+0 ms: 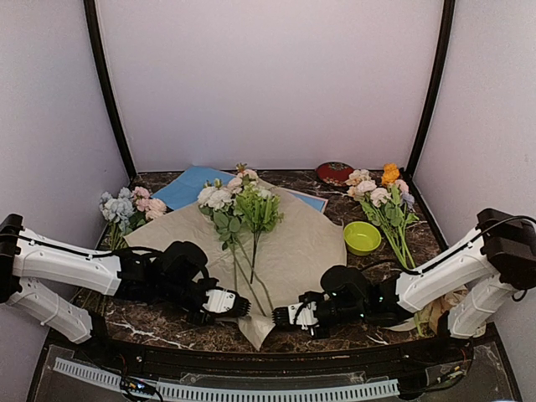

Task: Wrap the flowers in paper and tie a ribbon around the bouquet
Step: Pick up the bottom corner of the flattened wrapping paper from the center of the board, then fold the flattened wrapping paper at the center of the board.

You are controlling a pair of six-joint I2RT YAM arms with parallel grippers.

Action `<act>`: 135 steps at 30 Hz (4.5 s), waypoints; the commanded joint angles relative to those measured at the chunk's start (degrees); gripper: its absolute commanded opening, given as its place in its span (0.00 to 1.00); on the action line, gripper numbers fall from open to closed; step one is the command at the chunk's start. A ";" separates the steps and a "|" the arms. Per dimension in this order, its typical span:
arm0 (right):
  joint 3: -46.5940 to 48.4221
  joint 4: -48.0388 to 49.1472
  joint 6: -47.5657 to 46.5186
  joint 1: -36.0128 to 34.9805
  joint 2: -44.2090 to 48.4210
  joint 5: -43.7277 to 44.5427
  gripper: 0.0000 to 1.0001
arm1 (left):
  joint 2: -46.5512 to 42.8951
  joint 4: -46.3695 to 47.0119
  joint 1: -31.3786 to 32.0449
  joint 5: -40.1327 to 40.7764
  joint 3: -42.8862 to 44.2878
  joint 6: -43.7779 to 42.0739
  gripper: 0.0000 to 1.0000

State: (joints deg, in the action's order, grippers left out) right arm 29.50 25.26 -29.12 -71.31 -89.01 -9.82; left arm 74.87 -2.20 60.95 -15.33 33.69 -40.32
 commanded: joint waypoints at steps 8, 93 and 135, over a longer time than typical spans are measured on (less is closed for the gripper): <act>4.79 -6.83 11.84 4.55 3.52 -5.26 0.00 | -8.26 -5.71 -0.22 0.53 0.20 -3.65 0.77; 18.32 -29.03 32.74 19.84 -12.67 -24.01 0.00 | -3.06 -5.43 -8.63 19.82 1.36 27.31 0.00; 29.74 -42.61 46.11 22.52 -18.61 -20.00 0.00 | 14.80 -8.70 -5.08 32.60 12.85 38.03 0.38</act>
State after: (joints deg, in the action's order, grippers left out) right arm 58.26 -16.67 16.82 -49.21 -106.78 -32.12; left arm 88.88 -7.99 58.67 17.98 43.29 -8.95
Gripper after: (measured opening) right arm 0.004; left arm 0.389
